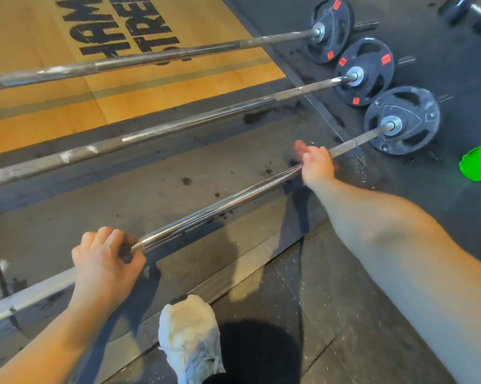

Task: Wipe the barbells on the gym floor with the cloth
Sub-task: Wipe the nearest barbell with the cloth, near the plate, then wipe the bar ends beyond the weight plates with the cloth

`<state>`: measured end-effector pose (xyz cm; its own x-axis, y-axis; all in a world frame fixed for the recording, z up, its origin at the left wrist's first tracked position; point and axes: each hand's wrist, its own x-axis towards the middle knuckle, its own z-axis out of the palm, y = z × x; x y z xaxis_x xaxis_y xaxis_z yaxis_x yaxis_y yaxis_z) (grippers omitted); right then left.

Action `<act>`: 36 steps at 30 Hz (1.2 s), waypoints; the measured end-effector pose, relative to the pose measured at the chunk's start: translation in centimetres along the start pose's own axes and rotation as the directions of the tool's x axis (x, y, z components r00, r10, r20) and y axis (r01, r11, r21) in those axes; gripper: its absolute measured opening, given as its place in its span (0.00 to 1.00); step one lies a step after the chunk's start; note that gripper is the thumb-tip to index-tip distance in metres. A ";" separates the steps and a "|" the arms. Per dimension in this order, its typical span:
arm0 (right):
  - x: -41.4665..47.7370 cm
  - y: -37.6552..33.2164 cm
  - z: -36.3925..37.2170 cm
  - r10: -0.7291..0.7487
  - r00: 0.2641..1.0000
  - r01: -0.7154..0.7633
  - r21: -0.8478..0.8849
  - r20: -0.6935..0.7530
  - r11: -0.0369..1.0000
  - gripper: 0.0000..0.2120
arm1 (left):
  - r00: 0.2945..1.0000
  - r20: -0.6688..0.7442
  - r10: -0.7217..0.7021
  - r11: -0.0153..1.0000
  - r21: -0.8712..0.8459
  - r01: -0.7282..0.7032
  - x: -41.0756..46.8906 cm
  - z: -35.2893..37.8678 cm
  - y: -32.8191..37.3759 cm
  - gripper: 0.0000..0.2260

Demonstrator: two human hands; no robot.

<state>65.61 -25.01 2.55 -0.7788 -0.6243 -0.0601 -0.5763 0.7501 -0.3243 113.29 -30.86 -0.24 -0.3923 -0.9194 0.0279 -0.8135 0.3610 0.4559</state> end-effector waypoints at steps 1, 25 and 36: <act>1.1 0.7 -0.1 0.056 0.998 -0.057 0.035 0.010 0.998 0.26 | 1.000 -0.003 0.006 1.000 -0.009 -0.006 0.0 -0.1 0.1 0.12; -17.6 -10.4 8.7 -0.413 0.908 0.410 0.330 -0.065 0.850 0.13 | 0.993 0.117 0.008 1.000 0.007 -0.009 -0.1 -3.4 -4.7 0.03; -32.1 -23.7 13.1 -0.404 0.912 0.315 0.497 0.078 0.809 0.13 | 0.994 0.090 -0.063 0.990 0.135 0.051 -3.4 -7.8 -11.3 0.04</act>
<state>107.54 -25.57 -0.24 -0.4579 -0.8890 0.0023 -0.5887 0.3014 -0.7500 127.11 -33.05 1.45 -0.3770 -0.9227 -0.0808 -0.8828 0.3315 0.3329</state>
